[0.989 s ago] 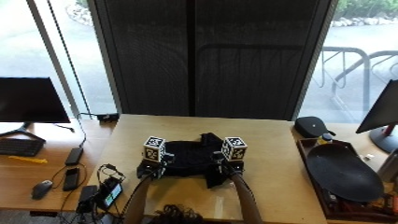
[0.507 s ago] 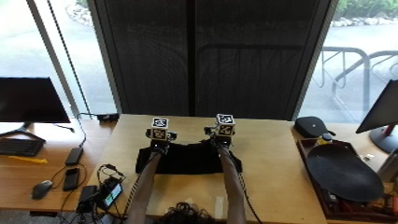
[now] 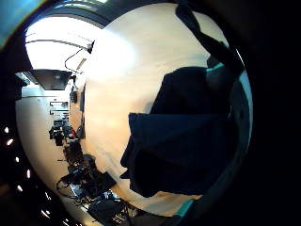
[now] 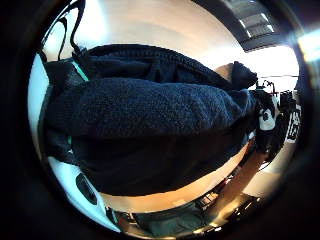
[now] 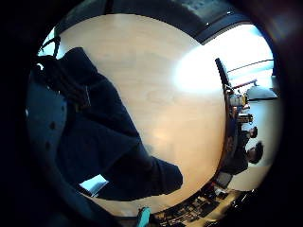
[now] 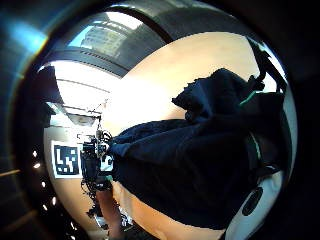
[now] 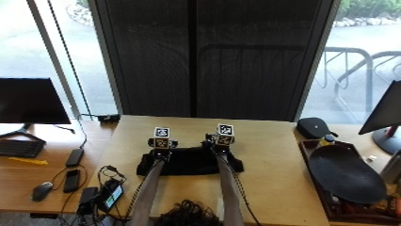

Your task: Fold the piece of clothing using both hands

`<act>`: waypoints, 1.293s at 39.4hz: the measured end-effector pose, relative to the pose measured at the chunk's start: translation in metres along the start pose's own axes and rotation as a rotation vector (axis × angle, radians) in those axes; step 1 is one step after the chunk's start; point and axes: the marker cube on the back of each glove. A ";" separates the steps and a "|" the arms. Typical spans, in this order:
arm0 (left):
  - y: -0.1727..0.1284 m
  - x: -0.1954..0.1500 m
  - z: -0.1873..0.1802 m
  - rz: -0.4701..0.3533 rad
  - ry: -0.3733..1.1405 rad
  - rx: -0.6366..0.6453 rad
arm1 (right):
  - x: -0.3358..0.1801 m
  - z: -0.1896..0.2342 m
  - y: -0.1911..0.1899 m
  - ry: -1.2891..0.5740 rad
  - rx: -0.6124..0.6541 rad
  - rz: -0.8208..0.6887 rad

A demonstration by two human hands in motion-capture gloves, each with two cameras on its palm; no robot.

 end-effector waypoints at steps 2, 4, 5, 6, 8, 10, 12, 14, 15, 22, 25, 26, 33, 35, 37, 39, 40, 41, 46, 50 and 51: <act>0.006 -0.003 -0.003 0.008 0.020 -0.030 | 0.005 -0.008 0.003 0.005 0.034 0.003; 0.006 -0.008 -0.008 0.015 0.048 0.022 | 0.011 -0.020 0.009 0.000 0.087 0.005; 0.006 -0.010 -0.012 0.017 0.069 0.059 | 0.013 -0.027 0.013 -0.014 0.117 0.002; 0.008 -0.012 -0.016 0.019 0.094 0.085 | 0.015 -0.034 0.017 -0.034 0.147 -0.001; 0.021 -0.015 -0.023 0.018 0.140 0.097 | 0.022 -0.047 0.026 -0.078 0.216 0.010; 0.034 -0.021 -0.029 0.007 0.165 0.127 | 0.035 -0.059 0.039 -0.111 0.287 0.070; 0.042 -0.028 -0.033 -0.007 0.184 0.217 | 0.053 -0.067 0.059 -0.149 0.326 0.169; 0.049 -0.031 -0.035 -0.011 0.199 0.283 | 0.067 -0.068 0.080 -0.200 0.305 0.265; 0.052 -0.032 -0.034 -0.008 0.202 0.297 | 0.072 -0.066 0.090 -0.224 0.277 0.306; 0.067 -0.018 -0.001 0.067 0.145 0.179 | 0.090 -0.025 0.142 -0.385 -0.140 0.442; 0.069 -0.012 0.016 0.080 0.096 0.093 | 0.104 -0.005 0.150 -0.324 -0.266 0.501; 0.070 -0.009 0.022 0.086 0.093 0.070 | 0.108 -0.001 0.151 -0.294 -0.270 0.528; 0.066 0.006 0.047 0.116 0.172 -0.008 | 0.088 -0.005 0.140 -0.332 -0.167 0.532; 0.065 0.006 0.051 0.110 0.204 -0.034 | 0.091 -0.003 0.141 -0.271 -0.191 0.581; 0.068 0.007 0.053 0.112 0.238 -0.073 | 0.100 0.002 0.145 -0.167 -0.232 0.655; 0.070 0.008 0.054 0.115 0.252 -0.100 | 0.101 0.003 0.143 -0.158 -0.217 0.663; 0.070 0.008 0.054 0.114 0.250 -0.110 | 0.097 0.003 0.139 -0.193 -0.199 0.643; 0.070 0.008 0.055 0.111 0.246 -0.116 | 0.095 0.004 0.136 -0.234 -0.192 0.622; 0.065 0.008 0.056 0.102 0.237 -0.104 | 0.105 0.017 0.125 -0.303 -0.228 0.603; 0.067 0.014 0.056 0.101 0.246 -0.139 | 0.100 -0.008 0.117 -0.448 -0.112 0.538; 0.066 0.016 0.056 0.098 0.247 -0.137 | 0.103 -0.012 0.115 -0.473 -0.096 0.538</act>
